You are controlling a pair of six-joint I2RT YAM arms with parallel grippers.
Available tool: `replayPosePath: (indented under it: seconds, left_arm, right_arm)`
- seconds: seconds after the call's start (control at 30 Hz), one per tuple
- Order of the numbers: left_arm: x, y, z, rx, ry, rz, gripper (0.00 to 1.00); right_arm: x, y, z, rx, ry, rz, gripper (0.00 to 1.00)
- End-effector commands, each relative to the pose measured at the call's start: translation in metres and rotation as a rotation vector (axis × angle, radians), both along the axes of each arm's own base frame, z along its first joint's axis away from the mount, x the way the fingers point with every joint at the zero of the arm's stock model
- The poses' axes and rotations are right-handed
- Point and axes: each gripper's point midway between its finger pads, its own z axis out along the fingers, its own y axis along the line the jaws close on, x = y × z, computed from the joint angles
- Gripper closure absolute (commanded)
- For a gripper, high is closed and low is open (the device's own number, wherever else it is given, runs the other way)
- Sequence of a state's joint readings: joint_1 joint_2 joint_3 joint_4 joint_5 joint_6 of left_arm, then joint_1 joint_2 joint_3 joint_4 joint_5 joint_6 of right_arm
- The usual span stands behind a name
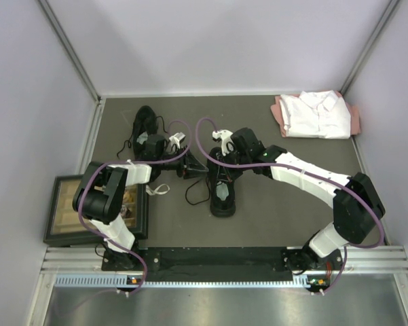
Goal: Tie the shoes
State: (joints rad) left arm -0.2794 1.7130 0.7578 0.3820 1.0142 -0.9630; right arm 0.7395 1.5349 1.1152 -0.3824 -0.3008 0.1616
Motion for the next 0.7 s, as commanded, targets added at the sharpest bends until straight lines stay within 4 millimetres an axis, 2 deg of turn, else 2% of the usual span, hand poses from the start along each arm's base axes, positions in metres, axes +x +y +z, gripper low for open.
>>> replayPosePath:
  seconds: [0.0,0.1,0.27,0.37,0.4,0.5,0.6,0.63,0.67]
  left_arm:
    - [0.005,-0.004,0.011,-0.039,-0.057,-0.02,0.62]
    - [0.005,-0.006,0.014,-0.062,-0.051,-0.028,0.71]
    - [0.002,-0.008,0.016,-0.067,-0.054,-0.034,0.76]
    - [0.001,-0.008,0.017,-0.068,-0.054,-0.035,0.87]
    - [0.001,-0.007,0.017,-0.068,-0.057,-0.035,0.97]
    - [0.0,-0.006,0.019,-0.066,-0.065,-0.038,1.0]
    - [0.007,0.001,0.023,-0.043,-0.086,-0.016,1.0]
    - [0.01,0.005,0.023,-0.027,-0.087,-0.01,1.0]
    - [0.014,0.009,0.025,-0.017,-0.102,0.008,1.0]
  right_arm:
    - [0.006,0.016,0.015,0.053,-0.032,0.016,1.0]
    - [0.006,0.016,0.014,0.054,-0.029,0.016,1.0]
    - [0.006,0.017,0.015,0.056,-0.03,0.02,1.0]
    - [0.006,0.019,0.017,0.063,-0.029,0.025,1.0]
    - [0.006,0.019,0.019,0.063,-0.031,0.029,1.0]
    - [0.004,0.019,0.026,0.067,-0.038,0.056,1.0]
    - [-0.001,0.016,0.042,0.087,-0.075,0.103,0.84]
    - [-0.004,0.015,0.046,0.089,-0.087,0.119,0.74]
    - [-0.006,0.015,0.052,0.098,-0.108,0.14,0.69]
